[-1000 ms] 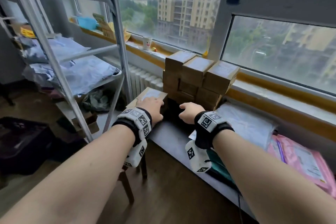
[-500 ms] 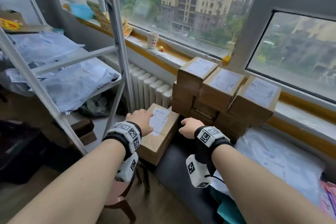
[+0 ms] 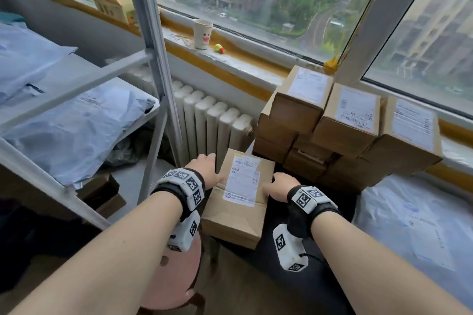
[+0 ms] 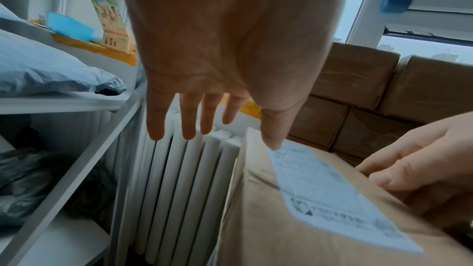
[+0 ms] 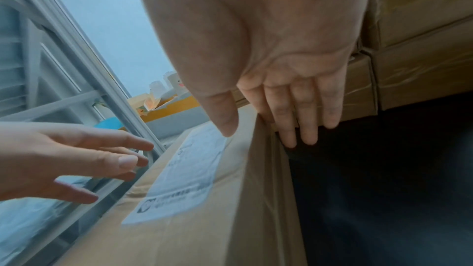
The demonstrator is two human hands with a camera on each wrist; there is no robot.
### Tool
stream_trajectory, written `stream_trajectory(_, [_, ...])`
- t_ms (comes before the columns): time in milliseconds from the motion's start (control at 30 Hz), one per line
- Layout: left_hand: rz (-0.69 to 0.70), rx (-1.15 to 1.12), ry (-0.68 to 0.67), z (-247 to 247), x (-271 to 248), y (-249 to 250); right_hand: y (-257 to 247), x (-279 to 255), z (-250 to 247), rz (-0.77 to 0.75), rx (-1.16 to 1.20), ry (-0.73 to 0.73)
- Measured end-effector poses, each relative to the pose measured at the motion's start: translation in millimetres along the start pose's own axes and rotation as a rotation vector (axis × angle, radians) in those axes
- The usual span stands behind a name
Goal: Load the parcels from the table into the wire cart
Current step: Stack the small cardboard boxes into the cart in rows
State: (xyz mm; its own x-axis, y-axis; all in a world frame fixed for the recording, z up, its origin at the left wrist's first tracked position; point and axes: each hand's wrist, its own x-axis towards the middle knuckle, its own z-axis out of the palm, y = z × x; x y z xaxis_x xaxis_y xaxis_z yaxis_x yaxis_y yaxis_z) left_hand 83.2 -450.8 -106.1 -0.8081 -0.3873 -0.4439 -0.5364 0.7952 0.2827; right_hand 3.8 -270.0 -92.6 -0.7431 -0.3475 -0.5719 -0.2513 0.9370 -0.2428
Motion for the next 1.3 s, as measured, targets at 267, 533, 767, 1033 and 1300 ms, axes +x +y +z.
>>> stream_trajectory(267, [-0.011,-0.144,-0.186,22,27,0,1,2,21,0.158,0.384,-0.091])
stream_trajectory(533, [0.075,-0.231,-0.214,28,35,3,-1,-4,23,0.205,0.574,-0.078])
stream_trajectory(767, [0.13,-0.203,-0.167,11,10,23,9,-28,8,0.211,0.618,-0.001])
stream_trajectory(1033, [0.201,-0.217,-0.143,8,-30,62,40,-86,-7,0.194,0.692,0.103])
stream_trajectory(1300, [0.352,-0.117,-0.048,14,-86,133,103,-157,-13,0.209,0.734,0.264])
